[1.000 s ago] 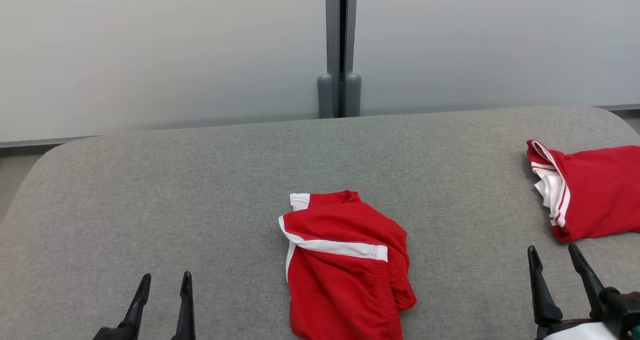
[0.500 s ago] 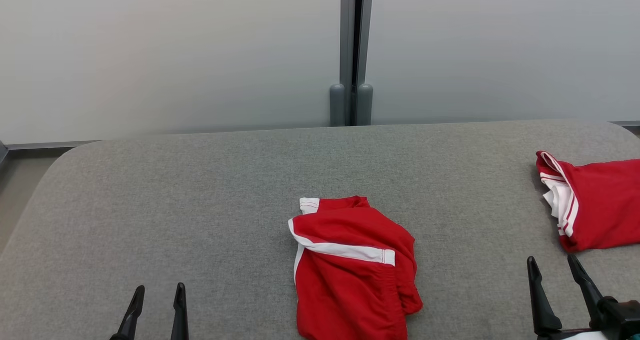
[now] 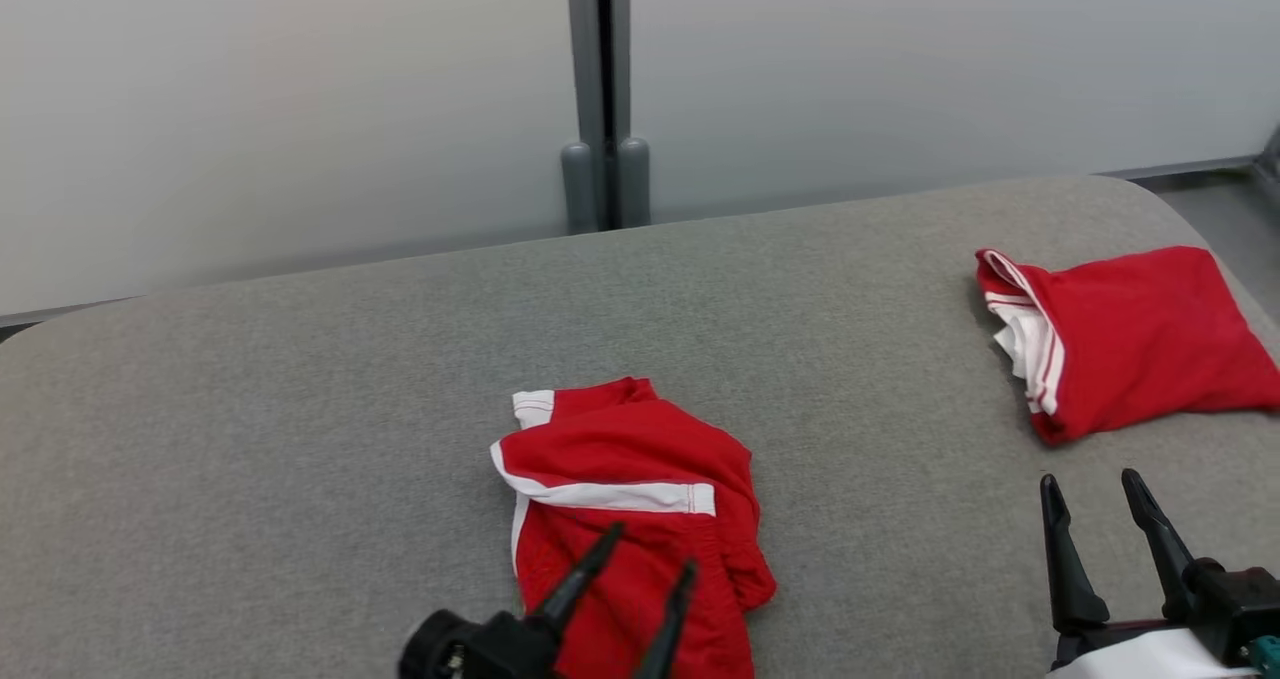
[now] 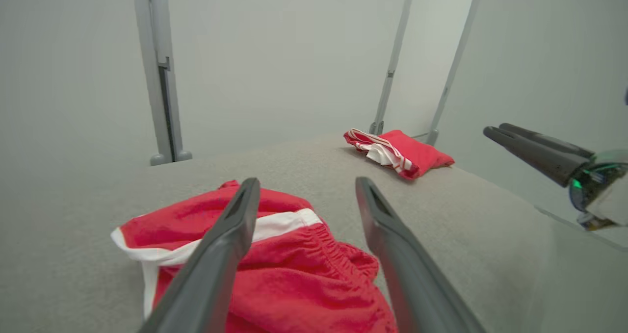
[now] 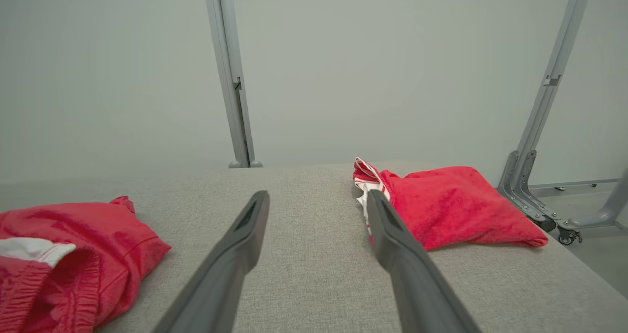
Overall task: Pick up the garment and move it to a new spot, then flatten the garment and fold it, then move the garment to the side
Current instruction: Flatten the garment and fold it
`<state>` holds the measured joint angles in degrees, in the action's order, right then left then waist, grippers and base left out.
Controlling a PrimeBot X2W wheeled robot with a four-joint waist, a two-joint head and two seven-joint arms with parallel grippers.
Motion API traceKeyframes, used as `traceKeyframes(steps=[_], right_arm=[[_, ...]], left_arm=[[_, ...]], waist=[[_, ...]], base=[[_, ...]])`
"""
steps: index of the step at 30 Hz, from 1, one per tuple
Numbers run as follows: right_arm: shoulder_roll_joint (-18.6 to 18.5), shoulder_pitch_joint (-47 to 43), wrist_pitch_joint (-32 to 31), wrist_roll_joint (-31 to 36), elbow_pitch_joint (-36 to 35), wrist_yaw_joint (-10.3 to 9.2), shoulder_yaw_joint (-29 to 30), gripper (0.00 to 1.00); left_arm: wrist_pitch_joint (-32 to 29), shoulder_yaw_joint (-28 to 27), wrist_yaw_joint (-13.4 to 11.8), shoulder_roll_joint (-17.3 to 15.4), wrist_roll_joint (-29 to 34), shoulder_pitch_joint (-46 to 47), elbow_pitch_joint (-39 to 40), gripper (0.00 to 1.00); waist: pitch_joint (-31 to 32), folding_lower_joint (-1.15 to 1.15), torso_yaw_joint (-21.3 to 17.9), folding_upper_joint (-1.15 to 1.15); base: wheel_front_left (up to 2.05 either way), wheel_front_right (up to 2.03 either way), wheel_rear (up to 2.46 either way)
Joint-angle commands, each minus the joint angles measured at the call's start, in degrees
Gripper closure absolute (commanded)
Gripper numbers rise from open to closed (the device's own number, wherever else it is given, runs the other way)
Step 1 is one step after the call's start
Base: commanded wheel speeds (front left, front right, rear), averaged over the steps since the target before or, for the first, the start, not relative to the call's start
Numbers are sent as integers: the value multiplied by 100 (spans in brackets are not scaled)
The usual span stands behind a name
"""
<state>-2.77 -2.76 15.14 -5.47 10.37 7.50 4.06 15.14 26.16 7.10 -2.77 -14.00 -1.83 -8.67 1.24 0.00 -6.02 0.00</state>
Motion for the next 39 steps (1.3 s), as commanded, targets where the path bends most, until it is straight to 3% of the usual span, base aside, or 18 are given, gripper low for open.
traceKeyframes(steps=[1, 3, 6, 11, 17, 18, 19, 20, 24, 32, 39], right_arm=[[-28, 75, -1, -37, 9, -1, -23, 0], [-30, 140, -1, -89, 25, -1, -74, 0], [-25, 169, -1, -189, 25, -1, -113, 0], [-26, 110, -1, -356, 21, -1, -42, 0], [-28, 141, -1, -433, 23, -1, -82, 0], [-28, 158, -1, -445, 23, -1, -85, 0], [-29, 172, -1, -458, 22, -1, -85, 0], [-28, 179, -1, -467, 17, -1, -82, 0], [-28, 220, -2, -440, 22, -1, -67, 0], [-29, 279, -2, -629, 74, -1, -263, 0], [-30, 315, -2, -806, 167, -1, -550, 0]], left_arm=[[-52, 401, 41, -53, -58, 198, -160, 0], [-288, 1060, 42, -246, -198, 425, -381, 0], [-797, 1493, 32, -548, -362, 596, -731, 0], [-1630, 1474, -158, -870, -388, 663, -1204, 0], [-2315, 1509, -186, -910, -605, 544, -1545, 0], [-2387, 1529, -184, -914, -613, 541, -1594, 27], [-2458, 1549, -185, -906, -635, 534, -1640, 67], [-2508, 1570, -168, -891, -660, 523, -1663, 100], [-2476, 1645, -39, -810, -932, 550, -1482, 100], [-1784, 926, -5, -400, -2015, 1052, -627, 100], [-1064, 415, -386, -104, -2288, 1759, -162, 100]], waist=[[-127, 0, -305, 0], [-193, 0, -507, 0], [-288, 0, -762, 0], [-426, 0, -1030, 0], [-513, 0, -1149, 0], [-521, 0, -1159, 0], [-524, 0, -1165, 0], [-527, 0, -1165, 0], [-528, 0, -1131, 0], [-481, 0, -1068, 0], [-385, 0, -1266, 0]], base=[[0, 0, 0], [0, 0, 0], [0, 0, 0], [0, 0, 0], [0, 0, 0], [0, 0, 0], [0, 0, 0], [0, 0, 0], [0, 0, 0], [0, 0, 0], [0, 0, 0]])
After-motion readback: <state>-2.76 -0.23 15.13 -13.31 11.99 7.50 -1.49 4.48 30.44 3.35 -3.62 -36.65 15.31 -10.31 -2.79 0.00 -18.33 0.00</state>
